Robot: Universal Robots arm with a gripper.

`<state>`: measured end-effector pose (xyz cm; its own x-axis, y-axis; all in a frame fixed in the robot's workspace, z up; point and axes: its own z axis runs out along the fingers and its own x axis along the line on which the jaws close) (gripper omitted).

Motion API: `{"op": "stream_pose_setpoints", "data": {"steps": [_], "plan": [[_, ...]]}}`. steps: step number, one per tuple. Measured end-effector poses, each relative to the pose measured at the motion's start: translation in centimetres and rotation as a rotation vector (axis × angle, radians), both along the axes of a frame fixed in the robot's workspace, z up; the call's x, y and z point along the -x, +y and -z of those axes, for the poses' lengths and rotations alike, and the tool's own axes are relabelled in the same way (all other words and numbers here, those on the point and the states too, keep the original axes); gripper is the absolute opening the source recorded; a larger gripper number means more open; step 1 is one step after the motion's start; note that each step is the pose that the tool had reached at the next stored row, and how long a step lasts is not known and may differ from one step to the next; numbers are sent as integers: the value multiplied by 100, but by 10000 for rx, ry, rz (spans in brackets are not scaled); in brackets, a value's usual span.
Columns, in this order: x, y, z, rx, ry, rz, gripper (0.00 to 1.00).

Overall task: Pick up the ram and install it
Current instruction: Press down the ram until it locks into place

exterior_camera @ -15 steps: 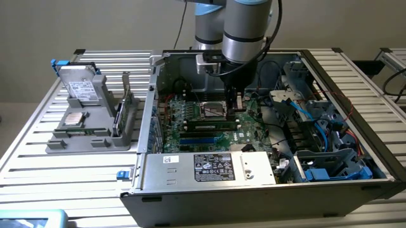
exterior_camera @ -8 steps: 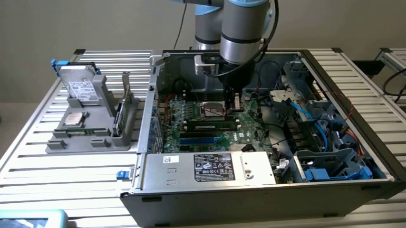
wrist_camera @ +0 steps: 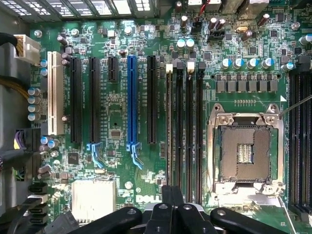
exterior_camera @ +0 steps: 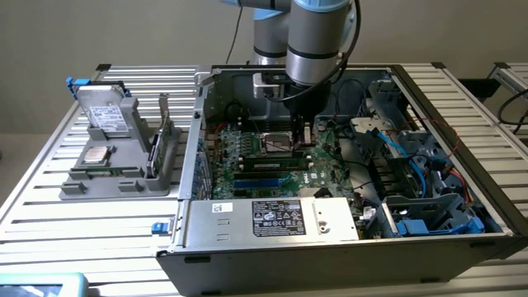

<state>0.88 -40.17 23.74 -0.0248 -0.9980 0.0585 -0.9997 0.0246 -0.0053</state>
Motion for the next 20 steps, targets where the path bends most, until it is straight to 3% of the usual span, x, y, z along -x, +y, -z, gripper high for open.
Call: {"op": "stream_pose_setpoints", "data": {"steps": [3, 8, 20], "plan": [[-1, 19, 11, 14, 0, 15, 11], [-8, -3, 11, 71, 0, 14, 11], [-16, -11, 26, 72, 0, 15, 11]]}}
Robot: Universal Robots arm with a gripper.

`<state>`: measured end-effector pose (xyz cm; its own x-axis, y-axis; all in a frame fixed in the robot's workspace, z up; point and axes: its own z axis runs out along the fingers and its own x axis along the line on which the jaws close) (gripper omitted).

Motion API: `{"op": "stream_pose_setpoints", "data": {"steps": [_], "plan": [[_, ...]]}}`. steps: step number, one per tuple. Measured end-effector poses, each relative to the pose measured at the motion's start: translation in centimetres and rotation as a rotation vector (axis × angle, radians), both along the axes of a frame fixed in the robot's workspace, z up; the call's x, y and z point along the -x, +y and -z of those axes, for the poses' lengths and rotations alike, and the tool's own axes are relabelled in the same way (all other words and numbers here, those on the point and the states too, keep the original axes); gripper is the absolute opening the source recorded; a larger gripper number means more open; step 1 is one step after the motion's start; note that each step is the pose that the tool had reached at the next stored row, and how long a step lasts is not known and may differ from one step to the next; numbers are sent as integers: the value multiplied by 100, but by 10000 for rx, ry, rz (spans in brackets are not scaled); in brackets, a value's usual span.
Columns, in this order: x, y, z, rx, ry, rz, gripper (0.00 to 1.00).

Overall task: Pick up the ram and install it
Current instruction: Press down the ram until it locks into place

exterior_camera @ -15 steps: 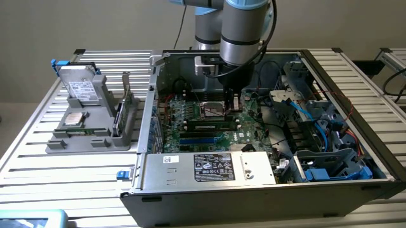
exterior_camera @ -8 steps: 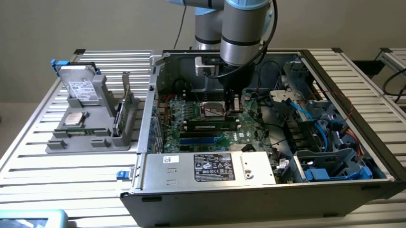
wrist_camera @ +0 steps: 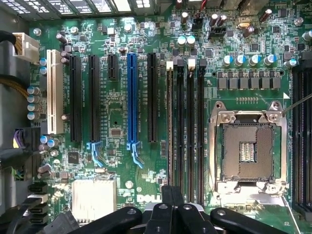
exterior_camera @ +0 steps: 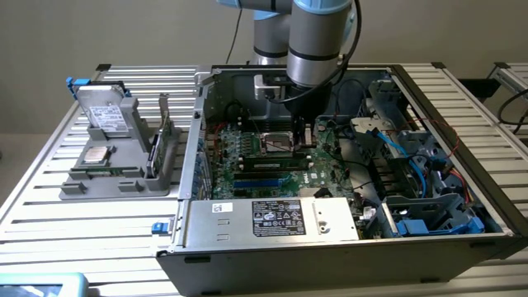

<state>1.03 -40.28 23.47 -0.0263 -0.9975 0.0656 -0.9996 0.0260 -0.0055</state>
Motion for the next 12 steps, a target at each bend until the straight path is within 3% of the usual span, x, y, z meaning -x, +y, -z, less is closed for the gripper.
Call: {"op": "stream_pose_setpoints", "data": {"steps": [12], "plan": [[-4, 0, 56, -1, 0, -1, 11]]}}
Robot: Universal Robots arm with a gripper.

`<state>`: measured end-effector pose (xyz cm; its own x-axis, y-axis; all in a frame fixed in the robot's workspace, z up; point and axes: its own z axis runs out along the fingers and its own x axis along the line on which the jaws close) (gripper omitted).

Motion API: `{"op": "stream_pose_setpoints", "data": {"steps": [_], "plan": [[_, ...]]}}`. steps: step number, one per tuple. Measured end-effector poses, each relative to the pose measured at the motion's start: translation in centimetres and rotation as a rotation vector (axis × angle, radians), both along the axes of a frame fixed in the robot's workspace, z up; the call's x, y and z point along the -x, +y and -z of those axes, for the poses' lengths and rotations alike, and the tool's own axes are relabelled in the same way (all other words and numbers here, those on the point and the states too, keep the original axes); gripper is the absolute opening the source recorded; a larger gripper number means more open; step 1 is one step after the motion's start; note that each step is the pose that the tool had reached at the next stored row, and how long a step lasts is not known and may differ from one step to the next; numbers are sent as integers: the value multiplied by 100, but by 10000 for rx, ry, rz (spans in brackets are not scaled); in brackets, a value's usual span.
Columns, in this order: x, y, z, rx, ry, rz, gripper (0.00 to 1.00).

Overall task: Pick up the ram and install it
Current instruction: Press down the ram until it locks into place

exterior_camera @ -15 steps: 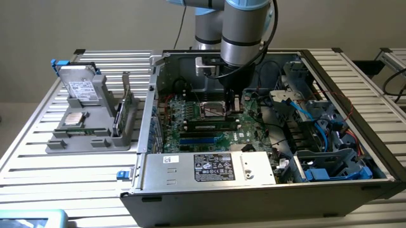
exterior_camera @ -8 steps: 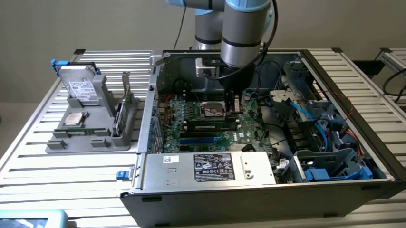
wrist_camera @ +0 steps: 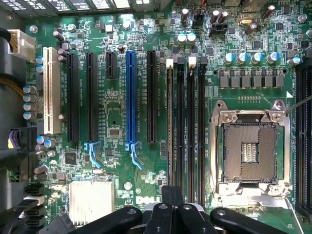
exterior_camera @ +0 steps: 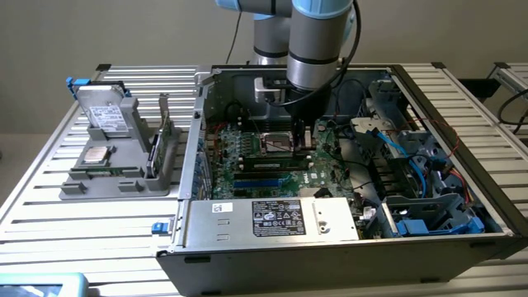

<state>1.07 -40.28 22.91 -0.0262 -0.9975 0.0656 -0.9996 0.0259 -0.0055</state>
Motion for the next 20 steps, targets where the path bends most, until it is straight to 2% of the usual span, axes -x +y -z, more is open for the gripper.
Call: {"op": "stream_pose_setpoints", "data": {"steps": [17, 20], "plan": [[0, -1, 32, 4, 1, 0, 11], [26, 1, -1, -13, 1, 4, 11]]}}
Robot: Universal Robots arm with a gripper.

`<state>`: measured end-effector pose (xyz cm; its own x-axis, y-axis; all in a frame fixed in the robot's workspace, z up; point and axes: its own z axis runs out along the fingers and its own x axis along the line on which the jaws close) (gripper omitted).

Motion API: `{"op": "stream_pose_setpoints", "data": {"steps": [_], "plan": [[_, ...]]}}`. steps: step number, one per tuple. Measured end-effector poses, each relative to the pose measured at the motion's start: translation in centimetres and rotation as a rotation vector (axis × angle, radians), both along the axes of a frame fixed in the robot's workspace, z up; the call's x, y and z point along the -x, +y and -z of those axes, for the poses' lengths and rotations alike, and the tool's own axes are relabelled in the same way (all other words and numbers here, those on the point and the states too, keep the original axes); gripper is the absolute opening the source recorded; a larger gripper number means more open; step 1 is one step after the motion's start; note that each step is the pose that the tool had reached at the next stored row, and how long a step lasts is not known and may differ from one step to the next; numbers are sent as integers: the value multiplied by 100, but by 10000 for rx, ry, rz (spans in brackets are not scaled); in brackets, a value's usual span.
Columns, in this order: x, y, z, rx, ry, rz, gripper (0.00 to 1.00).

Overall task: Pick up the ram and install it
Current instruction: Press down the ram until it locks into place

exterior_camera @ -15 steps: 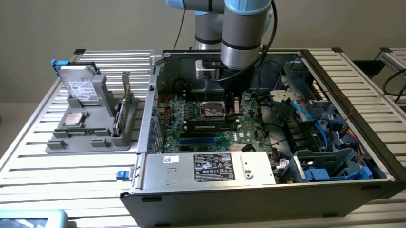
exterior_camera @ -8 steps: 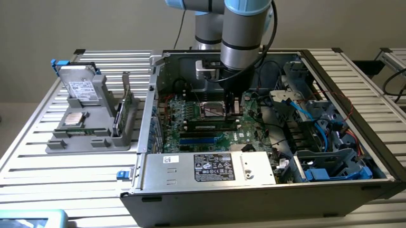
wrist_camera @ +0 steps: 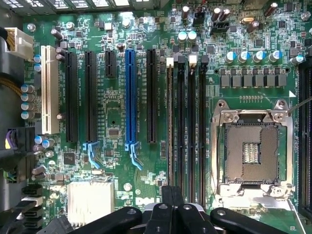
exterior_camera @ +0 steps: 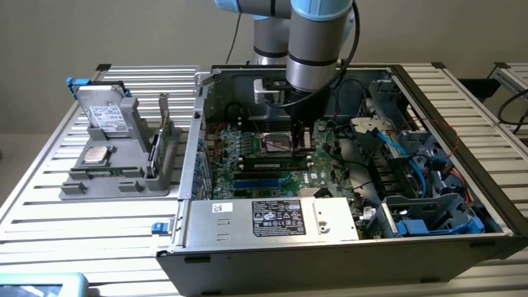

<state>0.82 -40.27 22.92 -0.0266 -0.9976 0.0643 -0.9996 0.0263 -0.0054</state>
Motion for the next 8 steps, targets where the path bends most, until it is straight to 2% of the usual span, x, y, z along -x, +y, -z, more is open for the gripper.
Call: {"op": "stream_pose_setpoints", "data": {"steps": [3, 8], "plan": [[70, -2, -44, -17, 5, -3, 11], [282, -2, -66, -17, 5, -4, 11]]}}
